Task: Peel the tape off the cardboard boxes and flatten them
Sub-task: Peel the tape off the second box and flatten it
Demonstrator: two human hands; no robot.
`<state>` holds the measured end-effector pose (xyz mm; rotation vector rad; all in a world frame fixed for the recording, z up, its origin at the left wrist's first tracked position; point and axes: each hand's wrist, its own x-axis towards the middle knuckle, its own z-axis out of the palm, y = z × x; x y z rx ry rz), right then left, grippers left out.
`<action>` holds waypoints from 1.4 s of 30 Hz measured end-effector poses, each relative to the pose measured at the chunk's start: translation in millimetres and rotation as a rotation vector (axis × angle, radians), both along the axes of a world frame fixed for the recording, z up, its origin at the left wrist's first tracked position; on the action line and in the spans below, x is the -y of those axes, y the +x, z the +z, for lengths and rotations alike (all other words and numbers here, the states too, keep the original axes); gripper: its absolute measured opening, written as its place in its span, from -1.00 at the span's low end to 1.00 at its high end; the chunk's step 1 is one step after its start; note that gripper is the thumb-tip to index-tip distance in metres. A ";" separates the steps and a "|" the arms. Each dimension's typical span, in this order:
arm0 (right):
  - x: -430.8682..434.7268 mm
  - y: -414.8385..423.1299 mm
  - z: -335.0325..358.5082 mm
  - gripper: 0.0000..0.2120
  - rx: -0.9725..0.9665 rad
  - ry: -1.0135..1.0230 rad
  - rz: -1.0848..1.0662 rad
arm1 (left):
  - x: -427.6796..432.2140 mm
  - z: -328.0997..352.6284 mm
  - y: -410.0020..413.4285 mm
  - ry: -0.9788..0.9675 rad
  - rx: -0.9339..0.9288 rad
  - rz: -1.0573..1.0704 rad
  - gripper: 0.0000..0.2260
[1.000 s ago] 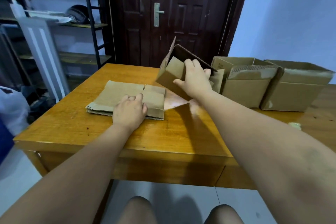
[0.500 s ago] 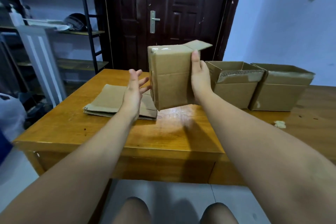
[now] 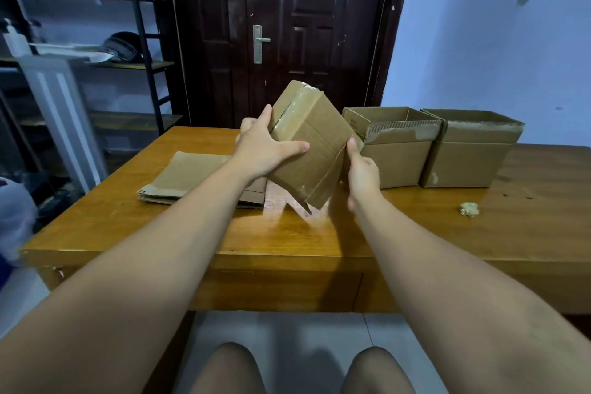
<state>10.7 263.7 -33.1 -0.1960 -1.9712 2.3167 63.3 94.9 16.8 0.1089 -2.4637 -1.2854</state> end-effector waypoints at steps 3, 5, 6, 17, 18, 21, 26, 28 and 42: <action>-10.6 9.5 -0.2 -0.41 0.037 -0.156 0.108 | -0.7 17.7 7.2 -0.071 0.004 -0.042 -0.05; -19.5 8.8 0.3 -0.34 0.096 -0.312 0.127 | -0.7 34.2 12.5 -0.116 0.097 -0.132 -0.05; -23.9 9.5 1.6 -0.35 0.119 -0.362 0.142 | -0.7 41.6 14.5 -0.139 0.165 -0.186 -0.05; -53.5 24.6 -9.2 -0.83 0.329 -0.405 0.224 | -18.7 69.9 22.0 -0.106 0.428 -0.235 -0.31; -58.3 25.5 -11.1 -0.85 0.339 -0.442 0.202 | -17.2 63.1 18.5 0.085 0.359 -0.193 -0.31; -67.3 26.0 -17.7 -0.84 0.335 -0.505 0.148 | -7.7 28.7 7.3 0.525 0.253 -0.034 -0.38; -60.6 26.7 -19.0 -0.88 0.293 -0.586 0.078 | -8.0 -29.0 9.5 0.644 0.539 0.038 -0.24; -56.1 27.2 -19.1 -0.87 0.269 -0.599 0.072 | -8.9 -42.0 11.2 0.713 0.629 -0.017 -0.12; -48.1 21.1 -31.4 -0.78 0.309 -0.395 -0.023 | -4.5 -55.9 12.7 1.142 0.573 -0.093 -0.52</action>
